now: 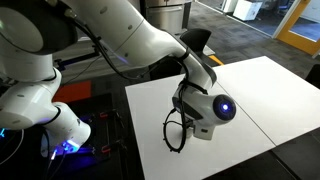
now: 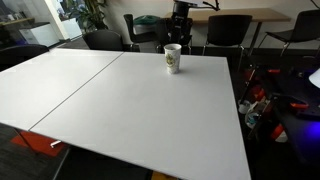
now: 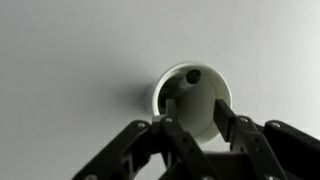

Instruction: Take the pen out of the cup and put it on the table

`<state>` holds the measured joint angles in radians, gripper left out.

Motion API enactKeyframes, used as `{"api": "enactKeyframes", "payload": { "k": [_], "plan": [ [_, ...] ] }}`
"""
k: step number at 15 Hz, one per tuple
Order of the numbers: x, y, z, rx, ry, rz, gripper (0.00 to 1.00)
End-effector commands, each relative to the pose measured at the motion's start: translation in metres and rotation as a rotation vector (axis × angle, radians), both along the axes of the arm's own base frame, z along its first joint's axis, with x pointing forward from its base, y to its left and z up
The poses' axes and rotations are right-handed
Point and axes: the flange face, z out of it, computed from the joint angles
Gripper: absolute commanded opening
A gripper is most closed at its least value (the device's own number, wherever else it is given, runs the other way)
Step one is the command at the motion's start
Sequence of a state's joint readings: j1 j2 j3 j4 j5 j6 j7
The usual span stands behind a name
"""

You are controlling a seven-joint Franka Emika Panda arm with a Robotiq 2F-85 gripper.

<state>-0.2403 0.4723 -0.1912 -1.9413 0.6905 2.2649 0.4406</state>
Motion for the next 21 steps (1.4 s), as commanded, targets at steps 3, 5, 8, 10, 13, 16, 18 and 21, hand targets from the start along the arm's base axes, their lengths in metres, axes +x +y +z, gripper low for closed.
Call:
{"api": "enactKeyframes", "payload": {
  "k": [3, 5, 8, 10, 13, 16, 18, 21],
  "plan": [
    [0.02, 0.006, -0.007, 0.025, -0.012, -0.046, 0.39],
    [0.023, 0.007, -0.01, 0.028, -0.008, -0.043, 0.4],
    [0.028, 0.009, -0.017, 0.031, 0.004, -0.044, 0.41],
    [0.031, 0.009, -0.021, 0.034, 0.016, -0.058, 0.43],
    [0.034, 0.009, -0.026, 0.037, 0.031, -0.073, 0.4],
    [0.033, 0.012, -0.029, 0.037, 0.044, -0.083, 0.36],
    [0.031, 0.014, -0.031, 0.037, 0.047, -0.087, 0.34],
    [0.029, 0.017, -0.035, 0.037, 0.059, -0.081, 0.31]
  ]
}}
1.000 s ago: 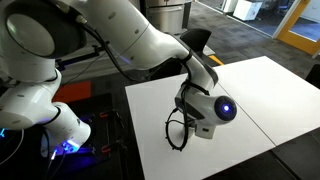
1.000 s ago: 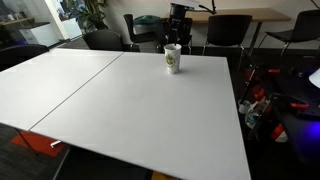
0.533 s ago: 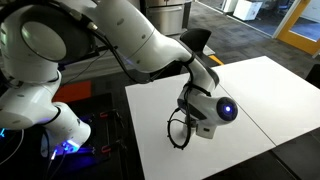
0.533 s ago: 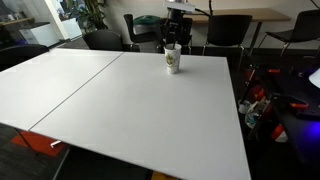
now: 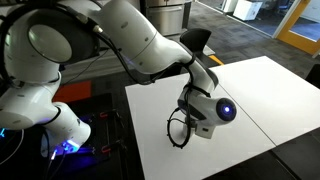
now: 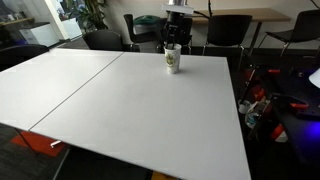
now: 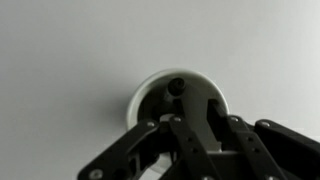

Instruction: Take the pen out of the cup and put it on the table

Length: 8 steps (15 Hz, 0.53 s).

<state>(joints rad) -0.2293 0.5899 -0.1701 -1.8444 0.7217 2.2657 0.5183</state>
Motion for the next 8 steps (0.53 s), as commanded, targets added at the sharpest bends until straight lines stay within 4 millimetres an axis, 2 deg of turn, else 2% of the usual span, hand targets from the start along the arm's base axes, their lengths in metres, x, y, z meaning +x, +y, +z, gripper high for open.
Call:
{"api": "enactKeyframes", "payload": {
  "k": [1, 8],
  "plan": [
    [0.0018, 0.0065, -0.0008, 0.009, 0.022, -0.018, 0.32],
    [-0.0012, 0.0087, -0.0051, 0.037, 0.052, 0.009, 0.31]
  ]
}}
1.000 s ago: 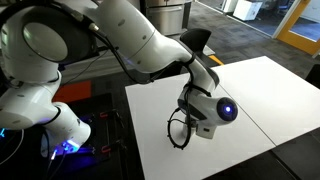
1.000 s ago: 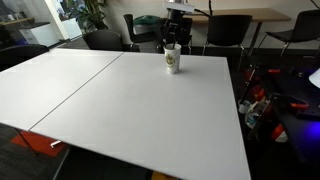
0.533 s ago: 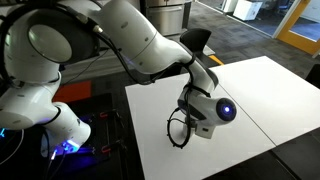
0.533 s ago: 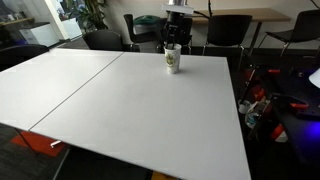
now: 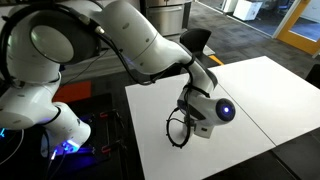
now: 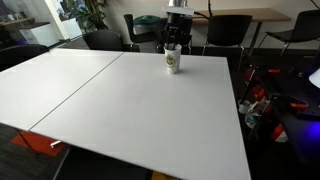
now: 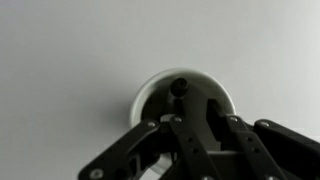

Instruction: Take the pen out of the cup and put it on the table

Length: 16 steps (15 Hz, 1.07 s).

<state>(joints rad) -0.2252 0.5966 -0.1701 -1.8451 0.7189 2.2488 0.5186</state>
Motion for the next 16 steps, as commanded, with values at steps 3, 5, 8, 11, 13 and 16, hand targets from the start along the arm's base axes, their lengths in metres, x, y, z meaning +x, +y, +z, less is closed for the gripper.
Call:
{"api": "enactKeyframes", "payload": {
  "k": [3, 5, 8, 11, 13, 16],
  "plan": [
    [-0.001, 0.002, 0.001, 0.039, 0.045, 0.004, 0.3],
    [-0.001, 0.0, 0.003, 0.046, 0.049, 0.004, 0.29],
    [-0.001, -0.005, 0.006, 0.04, 0.055, 0.0, 0.29],
    [0.001, -0.01, 0.012, 0.021, 0.057, 0.006, 0.3],
    [0.004, -0.013, 0.017, 0.015, 0.057, 0.015, 0.31],
    [0.009, -0.014, 0.02, 0.013, 0.061, 0.033, 0.29]
  ]
}}
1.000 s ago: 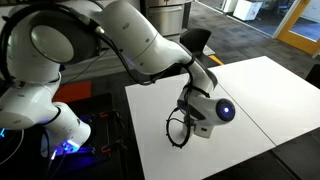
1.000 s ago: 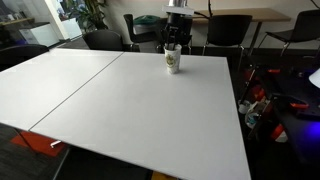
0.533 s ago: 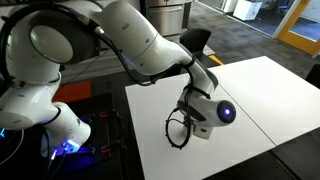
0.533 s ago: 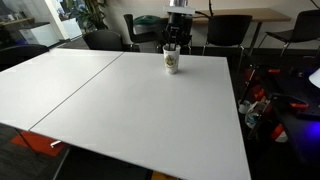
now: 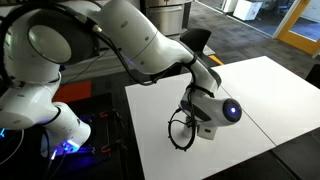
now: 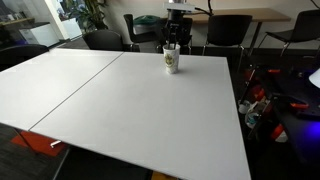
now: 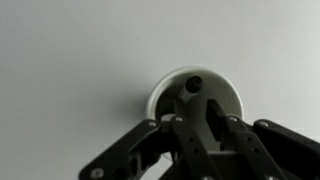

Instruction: Take the pen out of the cup and put it on the table

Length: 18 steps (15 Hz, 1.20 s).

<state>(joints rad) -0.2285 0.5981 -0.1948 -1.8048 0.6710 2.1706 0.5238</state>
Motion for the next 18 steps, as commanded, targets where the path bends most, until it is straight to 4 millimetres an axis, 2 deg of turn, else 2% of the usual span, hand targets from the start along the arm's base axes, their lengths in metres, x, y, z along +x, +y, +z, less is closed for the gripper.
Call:
{"api": "enactKeyframes", "payload": {
  "k": [1, 5, 13, 18],
  "plan": [
    [0.009, -0.002, 0.01, 0.011, 0.034, -0.002, 0.29],
    [0.013, 0.0, 0.01, 0.021, 0.054, 0.013, 0.27],
    [0.008, 0.002, -0.002, 0.038, 0.093, 0.013, 0.34],
    [0.011, 0.003, -0.01, 0.04, 0.095, 0.017, 0.33]
  ]
}}
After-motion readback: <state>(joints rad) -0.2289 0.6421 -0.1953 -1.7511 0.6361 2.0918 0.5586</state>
